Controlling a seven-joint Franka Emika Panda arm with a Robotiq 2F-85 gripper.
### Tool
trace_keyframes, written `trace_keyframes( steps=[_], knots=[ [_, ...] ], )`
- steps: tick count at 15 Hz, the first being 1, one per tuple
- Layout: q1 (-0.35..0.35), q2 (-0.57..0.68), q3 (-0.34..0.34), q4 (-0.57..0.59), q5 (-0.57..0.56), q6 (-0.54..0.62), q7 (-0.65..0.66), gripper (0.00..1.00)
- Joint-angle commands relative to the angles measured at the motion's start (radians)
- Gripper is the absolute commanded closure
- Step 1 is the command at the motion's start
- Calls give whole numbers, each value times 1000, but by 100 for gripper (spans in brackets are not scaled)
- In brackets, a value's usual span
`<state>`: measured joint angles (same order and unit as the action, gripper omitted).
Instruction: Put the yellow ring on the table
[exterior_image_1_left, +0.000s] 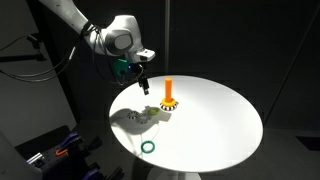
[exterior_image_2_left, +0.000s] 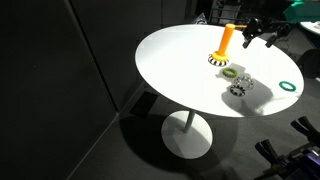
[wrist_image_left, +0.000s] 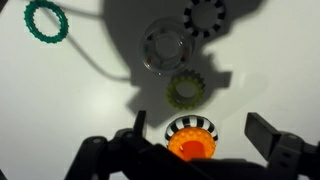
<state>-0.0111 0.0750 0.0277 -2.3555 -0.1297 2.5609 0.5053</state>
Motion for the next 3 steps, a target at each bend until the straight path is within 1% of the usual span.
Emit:
trace_keyframes(
  steps=[1, 2, 3],
  knots=[
    [12, -26, -20, 29, 5, -105, -47, 0],
    [16, -10, -19, 12, 3, -55, -15, 0],
    [16, -12, -20, 14, 2, -60, -17, 0]
  ],
)
